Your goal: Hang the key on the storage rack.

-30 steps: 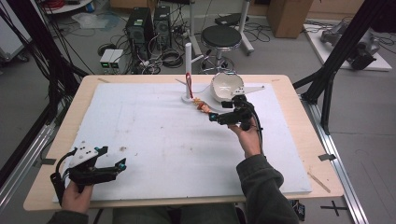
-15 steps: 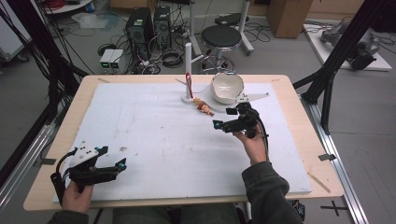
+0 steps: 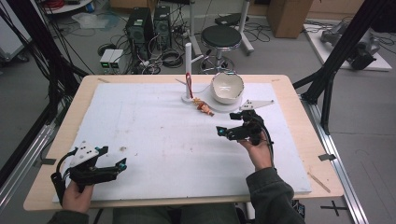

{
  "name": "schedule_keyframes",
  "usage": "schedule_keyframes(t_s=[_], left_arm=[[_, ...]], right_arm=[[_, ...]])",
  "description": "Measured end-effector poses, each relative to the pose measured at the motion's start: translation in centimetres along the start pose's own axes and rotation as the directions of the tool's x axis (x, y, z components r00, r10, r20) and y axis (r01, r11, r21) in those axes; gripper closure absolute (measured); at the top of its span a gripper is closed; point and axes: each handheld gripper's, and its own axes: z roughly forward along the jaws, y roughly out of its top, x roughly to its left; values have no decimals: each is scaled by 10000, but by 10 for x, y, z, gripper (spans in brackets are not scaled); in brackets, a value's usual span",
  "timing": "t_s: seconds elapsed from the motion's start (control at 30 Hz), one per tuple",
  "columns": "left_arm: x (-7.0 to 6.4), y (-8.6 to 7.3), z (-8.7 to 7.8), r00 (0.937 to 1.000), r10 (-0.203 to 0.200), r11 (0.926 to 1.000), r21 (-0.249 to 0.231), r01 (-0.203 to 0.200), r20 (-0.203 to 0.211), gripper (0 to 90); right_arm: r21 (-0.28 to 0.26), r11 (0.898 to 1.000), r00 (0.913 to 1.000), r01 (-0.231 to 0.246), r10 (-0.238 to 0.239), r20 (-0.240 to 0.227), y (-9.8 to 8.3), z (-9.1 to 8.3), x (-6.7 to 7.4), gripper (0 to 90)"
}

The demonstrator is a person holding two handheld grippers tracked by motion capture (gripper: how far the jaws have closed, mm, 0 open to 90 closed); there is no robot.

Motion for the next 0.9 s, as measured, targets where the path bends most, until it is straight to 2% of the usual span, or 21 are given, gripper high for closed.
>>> schedule_keyframes(t_s=[0.4, 0.9], left_arm=[[0, 0, 0, 10000, -6, 10000, -1, 6, -11, 191], [-2, 0, 1, 10000, 58, 9999, 90, -59, 62, 191]], right_arm=[[-140, 9996, 9997, 232, -230, 109, -16, -16, 7, 112], [-220, 9997, 9998, -67, 71, 192, -46, -33, 8, 111]])
